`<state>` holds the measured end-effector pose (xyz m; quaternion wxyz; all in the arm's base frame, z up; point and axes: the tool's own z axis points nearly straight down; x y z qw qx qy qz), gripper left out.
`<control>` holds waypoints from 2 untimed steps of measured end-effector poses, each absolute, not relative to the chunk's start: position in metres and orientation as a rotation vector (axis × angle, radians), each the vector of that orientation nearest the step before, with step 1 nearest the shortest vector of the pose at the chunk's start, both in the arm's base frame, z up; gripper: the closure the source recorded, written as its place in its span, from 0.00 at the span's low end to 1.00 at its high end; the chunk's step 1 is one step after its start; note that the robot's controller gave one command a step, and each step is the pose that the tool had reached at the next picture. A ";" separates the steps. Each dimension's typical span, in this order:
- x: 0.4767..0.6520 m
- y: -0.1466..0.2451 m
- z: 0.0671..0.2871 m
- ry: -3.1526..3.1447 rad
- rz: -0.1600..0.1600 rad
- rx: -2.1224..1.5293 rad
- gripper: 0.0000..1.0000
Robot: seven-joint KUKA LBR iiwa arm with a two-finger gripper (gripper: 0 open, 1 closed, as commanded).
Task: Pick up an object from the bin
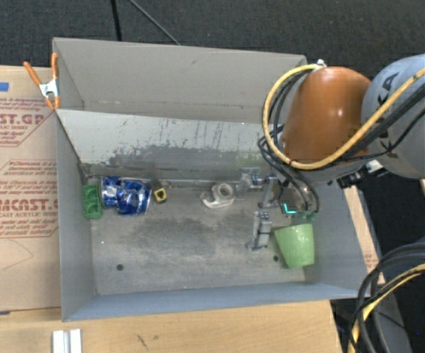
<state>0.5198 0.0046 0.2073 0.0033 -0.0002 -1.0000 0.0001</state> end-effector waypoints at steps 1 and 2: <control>0.518 -0.076 0.133 -3.087 0.001 0.562 0.00; 0.488 -0.125 0.077 -3.132 0.001 0.295 0.00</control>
Offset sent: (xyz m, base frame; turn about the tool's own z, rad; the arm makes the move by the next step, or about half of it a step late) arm -0.0006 -0.0792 -0.0725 -0.3633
